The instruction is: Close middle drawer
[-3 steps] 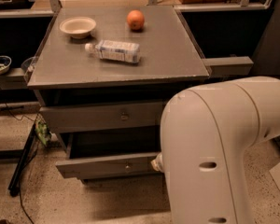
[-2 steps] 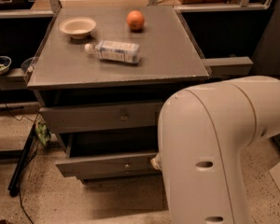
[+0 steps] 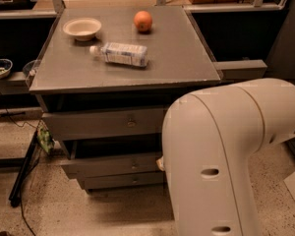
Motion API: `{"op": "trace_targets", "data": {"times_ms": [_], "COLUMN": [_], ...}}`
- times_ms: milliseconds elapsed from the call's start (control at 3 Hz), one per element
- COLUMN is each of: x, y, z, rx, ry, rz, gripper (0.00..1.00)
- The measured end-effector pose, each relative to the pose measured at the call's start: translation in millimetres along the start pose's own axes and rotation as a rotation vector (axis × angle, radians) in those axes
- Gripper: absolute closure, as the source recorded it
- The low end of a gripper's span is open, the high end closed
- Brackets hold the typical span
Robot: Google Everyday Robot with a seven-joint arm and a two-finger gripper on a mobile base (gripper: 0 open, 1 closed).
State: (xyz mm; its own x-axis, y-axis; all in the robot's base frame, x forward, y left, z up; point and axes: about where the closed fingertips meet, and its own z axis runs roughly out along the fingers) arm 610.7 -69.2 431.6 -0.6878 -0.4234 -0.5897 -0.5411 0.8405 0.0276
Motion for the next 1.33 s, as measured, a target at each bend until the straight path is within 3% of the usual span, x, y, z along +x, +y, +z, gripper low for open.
{"op": "trace_targets", "data": {"times_ms": [1000,1333], "x": [-22,-47], "y": [-9,-9], "z": [12,26], "rx": [0.039,0.054], "ry": [-0.052,-0.110], "rz": [0.007,-0.003], "gripper": [1.00,1.00]}}
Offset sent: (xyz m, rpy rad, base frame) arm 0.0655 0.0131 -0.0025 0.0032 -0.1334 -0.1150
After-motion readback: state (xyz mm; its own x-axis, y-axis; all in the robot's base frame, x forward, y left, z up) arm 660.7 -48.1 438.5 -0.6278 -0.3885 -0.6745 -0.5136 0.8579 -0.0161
